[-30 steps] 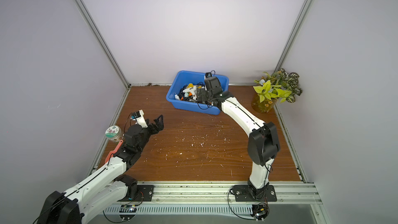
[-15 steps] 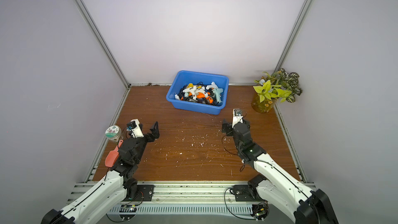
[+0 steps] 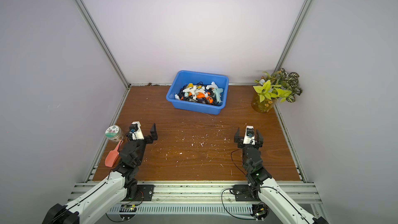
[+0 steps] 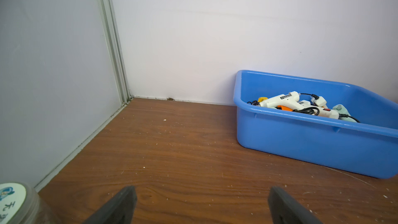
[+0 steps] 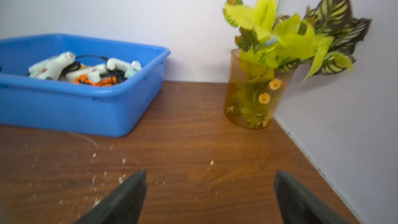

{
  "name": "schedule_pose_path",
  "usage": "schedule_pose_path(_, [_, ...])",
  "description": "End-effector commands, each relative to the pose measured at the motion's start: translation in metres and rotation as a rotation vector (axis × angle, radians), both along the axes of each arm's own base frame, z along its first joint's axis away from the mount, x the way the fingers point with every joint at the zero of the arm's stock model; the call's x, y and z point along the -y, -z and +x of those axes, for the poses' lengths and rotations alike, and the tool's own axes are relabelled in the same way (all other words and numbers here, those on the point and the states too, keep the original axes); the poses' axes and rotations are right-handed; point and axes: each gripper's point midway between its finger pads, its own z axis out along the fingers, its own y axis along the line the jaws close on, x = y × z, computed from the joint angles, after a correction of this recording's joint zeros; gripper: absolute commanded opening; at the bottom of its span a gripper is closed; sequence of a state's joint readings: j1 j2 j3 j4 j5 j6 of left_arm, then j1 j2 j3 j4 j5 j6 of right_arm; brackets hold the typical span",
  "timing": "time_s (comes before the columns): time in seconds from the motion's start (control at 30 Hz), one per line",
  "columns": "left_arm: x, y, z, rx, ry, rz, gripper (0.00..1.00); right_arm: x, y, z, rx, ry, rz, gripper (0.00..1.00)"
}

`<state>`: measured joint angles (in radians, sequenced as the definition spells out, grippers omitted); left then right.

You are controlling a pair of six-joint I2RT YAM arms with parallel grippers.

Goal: Put the hot melt glue gun into the storage box
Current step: Reset both arms

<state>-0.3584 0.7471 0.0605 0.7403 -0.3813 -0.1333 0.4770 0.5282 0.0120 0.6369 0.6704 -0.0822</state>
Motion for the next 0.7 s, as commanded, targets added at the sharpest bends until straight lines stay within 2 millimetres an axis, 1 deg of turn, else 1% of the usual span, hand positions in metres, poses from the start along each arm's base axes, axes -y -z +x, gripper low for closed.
schedule_pose_path(0.0, [-0.01,-0.018,0.003,0.071,-0.06,0.073,1.0,0.02,-0.012,-0.005,0.091,0.079,0.013,0.99])
schedule_pose_path(0.13, [-0.018,-0.011,0.011,0.051,-0.092,0.126,1.0,0.034,-0.006,-0.004,0.095,0.12,0.028,0.99])
schedule_pose_path(0.27, [-0.033,0.005,0.024,0.018,-0.079,0.073,1.0,0.04,-0.003,0.001,0.096,0.13,0.028,0.99])
schedule_pose_path(0.37, [-0.041,0.01,0.029,0.021,-0.078,0.052,1.0,0.041,0.001,0.01,0.064,0.129,0.013,0.99])
schedule_pose_path(0.67, [-0.043,0.025,0.05,-0.031,-0.09,0.108,1.0,0.041,0.008,0.033,0.041,0.075,0.0,0.99])
